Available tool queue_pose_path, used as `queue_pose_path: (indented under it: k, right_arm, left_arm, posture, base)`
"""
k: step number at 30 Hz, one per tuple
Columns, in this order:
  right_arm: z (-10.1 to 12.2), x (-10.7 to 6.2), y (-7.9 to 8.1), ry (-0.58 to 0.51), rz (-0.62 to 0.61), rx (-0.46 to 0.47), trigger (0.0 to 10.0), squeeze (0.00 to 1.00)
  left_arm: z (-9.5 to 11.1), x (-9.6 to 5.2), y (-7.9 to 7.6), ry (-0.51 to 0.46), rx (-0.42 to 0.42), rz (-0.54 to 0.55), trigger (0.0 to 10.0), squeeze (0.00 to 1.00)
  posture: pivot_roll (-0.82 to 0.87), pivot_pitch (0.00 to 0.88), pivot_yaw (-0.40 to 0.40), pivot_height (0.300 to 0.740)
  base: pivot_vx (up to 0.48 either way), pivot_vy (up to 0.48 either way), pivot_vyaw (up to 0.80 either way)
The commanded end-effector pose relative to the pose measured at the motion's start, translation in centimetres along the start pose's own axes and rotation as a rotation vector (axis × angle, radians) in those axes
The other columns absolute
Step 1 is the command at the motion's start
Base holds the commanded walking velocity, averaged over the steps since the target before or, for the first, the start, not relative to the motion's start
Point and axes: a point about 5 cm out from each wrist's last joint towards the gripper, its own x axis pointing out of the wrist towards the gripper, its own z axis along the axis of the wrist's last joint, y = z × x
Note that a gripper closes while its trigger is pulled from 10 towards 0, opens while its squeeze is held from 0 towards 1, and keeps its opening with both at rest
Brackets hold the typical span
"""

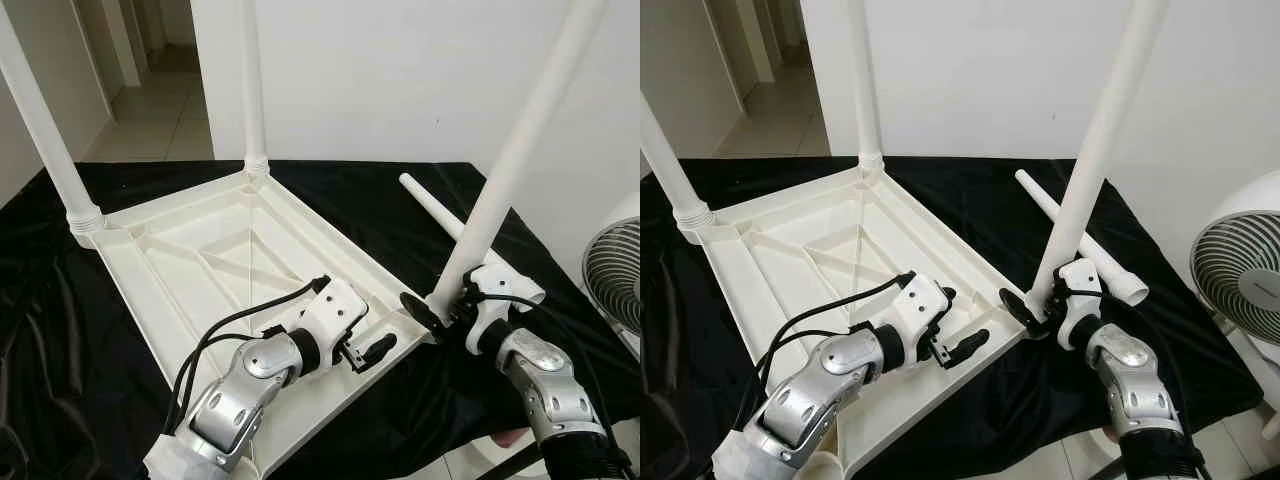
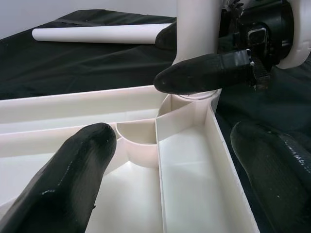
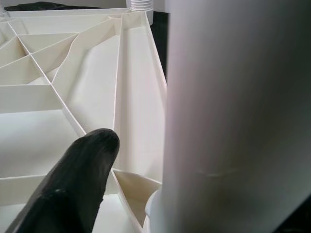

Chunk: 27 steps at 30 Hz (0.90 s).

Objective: Building children table

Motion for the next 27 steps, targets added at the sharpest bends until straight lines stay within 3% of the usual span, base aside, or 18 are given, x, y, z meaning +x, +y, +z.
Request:
queue_pose_path:
  k: [1,2,14,15,17,18,23,25,27]
  right_arm:
    - [-0.8,-0.1,0.2,0.033,0.031,0.004,4.3,0.0]
    - [-0.7,-0.2,-0.1,0.027,0.025,-0.001,0.0,0.0]
    - [-1.1,-0.2,-0.5,0.025,0.01,0.015,0.0,0.0]
    - [-1.2,-0.1,-0.5,0.031,-0.018,0.024,4.0,0.0]
    - [-1.3,-0.1,-0.5,0.034,-0.036,0.03,4.0,0.0]
    - [-1.3,0.1,-0.5,0.035,-0.053,0.046,10.0,0.0]
    - [-1.8,0.5,-0.2,0.06,-0.119,0.057,10.0,0.0]
    - [-2.3,1.0,0.2,0.081,-0.224,0.068,10.0,0.0]
    - [-2.3,1.0,0.3,0.08,-0.242,0.076,10.0,0.0]
  left_arm:
    - [-0.1,0.0,0.2,0.007,0.002,-0.001,10.0,0.0]
    - [-0.1,0.0,0.2,0.007,0.002,-0.001,10.0,0.0]
    - [0.0,0.1,0.3,0.008,0.005,-0.014,10.0,0.0]
    - [-0.1,0.0,0.2,0.011,0.003,-0.02,10.0,0.0]
    - [-0.2,0.0,0.1,0.014,0.002,-0.024,10.0,0.0]
    - [-0.3,-0.1,-0.1,0.021,0.0,-0.037,10.0,0.0]
    - [-0.7,-0.1,-0.6,0.032,0.0,-0.058,10.0,0.0]
    - [-0.6,0.0,-0.7,0.031,0.006,-0.057,10.0,0.0]
    - [-0.5,0.0,-0.6,0.03,0.007,-0.057,10.0,0.0]
  posture:
    - [0.01,0.0,-0.019,0.74]
    - [0.01,0.0,-0.017,0.74]
    - [0.01,0.0,-0.009,0.74]
    - [0.01,0.002,-0.011,0.74]
    - [0.01,0.002,-0.011,0.74]
    - [0.01,0.003,-0.012,0.74]
    - [0.01,0.004,-0.012,0.74]
    - [0.01,0.004,-0.015,0.74]
    - [0.01,0.004,-0.015,0.74]
  base:
    - [0.0,0.0,0.0]
    - [0.0,0.0,0.0]
    - [0.0,0.0,0.0]
    - [0.0,0.0,0.0]
    - [0.0,0.0,0.0]
    - [0.0,0.0,0.0]
    - [0.0,0.0,0.0]
    - [0.0,0.0,0.0]
    - [0.0,0.0,0.0]
